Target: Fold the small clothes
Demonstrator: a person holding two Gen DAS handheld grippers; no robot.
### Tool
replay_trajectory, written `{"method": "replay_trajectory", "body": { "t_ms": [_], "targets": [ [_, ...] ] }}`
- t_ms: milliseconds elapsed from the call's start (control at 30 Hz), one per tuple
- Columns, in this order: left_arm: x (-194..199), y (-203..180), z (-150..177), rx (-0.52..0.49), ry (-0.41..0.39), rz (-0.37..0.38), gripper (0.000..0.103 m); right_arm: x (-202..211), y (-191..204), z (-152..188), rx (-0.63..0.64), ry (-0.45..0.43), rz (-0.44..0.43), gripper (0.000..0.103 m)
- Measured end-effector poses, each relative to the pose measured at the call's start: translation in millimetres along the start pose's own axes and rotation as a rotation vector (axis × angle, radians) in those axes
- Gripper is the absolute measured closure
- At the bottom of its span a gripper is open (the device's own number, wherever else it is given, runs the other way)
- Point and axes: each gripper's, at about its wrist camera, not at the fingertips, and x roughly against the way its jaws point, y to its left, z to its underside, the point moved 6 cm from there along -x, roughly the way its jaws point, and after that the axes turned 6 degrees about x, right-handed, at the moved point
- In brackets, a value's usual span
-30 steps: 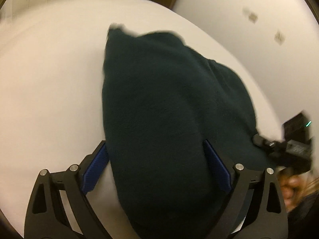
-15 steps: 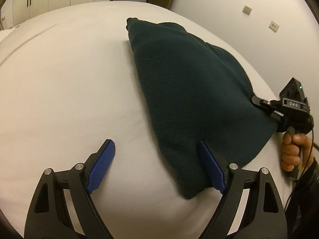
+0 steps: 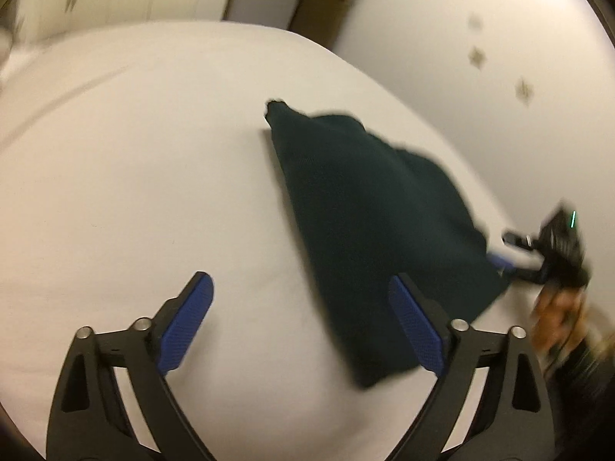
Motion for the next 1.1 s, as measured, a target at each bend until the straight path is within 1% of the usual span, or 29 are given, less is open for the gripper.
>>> {"method": "replay_trajectory", "body": {
  "t_ms": [33,100,133,200,233,300,333,367,400,433,467,533,567,600,633,667,733,800,900,1000,1100],
  "targets": [
    [-6,0,-6,0.031,0.02,0.026,0.008,0,-1,-5,-0.009,-0.004,-0.011,0.028],
    [-32,1,-14,0.114,0.106,0.116,0.008,-11,-1,-19,-0.025,0.01,0.001,0.027],
    [-44,2,-16,0.151,0.135,0.129,0.008,-18,-1,-25,-0.018,0.02,0.002,0.027],
    [-66,10,-17,0.228,0.19,0.137,0.008,-40,-5,-33,-0.031,0.075,0.009,0.027],
    [-74,10,-18,0.254,0.196,0.146,0.008,-48,-7,-35,-0.046,0.092,0.015,0.028],
    [-82,10,-25,0.292,0.184,0.173,0.007,-63,-3,-40,-0.038,0.127,-0.01,0.028],
    [-87,9,-27,0.307,0.19,0.186,0.007,-68,2,-37,-0.037,0.141,-0.006,0.03],
    [-92,8,-31,0.326,0.197,0.195,0.007,-75,2,-38,-0.039,0.162,0.002,0.032],
    [-96,5,-31,0.335,0.198,0.198,0.007,-83,0,-37,-0.046,0.188,0.011,0.041],
    [-99,2,-33,0.337,0.206,0.201,0.007,-85,0,-36,-0.052,0.202,0.016,0.05],
    [-103,-2,-33,0.324,0.217,0.195,0.008,-89,0,-35,-0.062,0.218,0.021,0.055],
    [-112,-12,-36,0.28,0.24,0.177,0.017,-97,-1,-34,-0.08,0.241,0.02,0.064],
    [-116,-16,-38,0.28,0.255,0.187,0.023,-99,-1,-34,-0.084,0.249,0.018,0.065],
    [-116,-18,-36,0.287,0.265,0.199,0.033,-102,0,-34,-0.087,0.258,0.018,0.068],
    [-119,-20,-36,0.299,0.279,0.211,0.034,-106,1,-34,-0.085,0.264,0.021,0.069],
    [-121,-21,-37,0.302,0.279,0.206,0.037,-107,2,-35,-0.08,0.268,0.025,0.07],
    [-125,-24,-39,0.295,0.276,0.204,0.044,-106,5,-34,-0.06,0.269,0.036,0.076],
    [-128,-28,-42,0.298,0.269,0.207,0.053,-101,9,-33,-0.042,0.255,0.052,0.077],
    [-128,-36,-43,0.301,0.251,0.225,0.06,-97,24,-31,-0.017,0.231,0.08,0.077],
    [-108,-45,-47,0.289,0.233,0.237,0.061,-85,53,-29,0.025,0.211,0.074,0.078],
    [-76,-52,-49,0.27,0.206,0.237,0.061,-75,86,-21,0.057,0.216,0.056,0.078]
  ]
}}
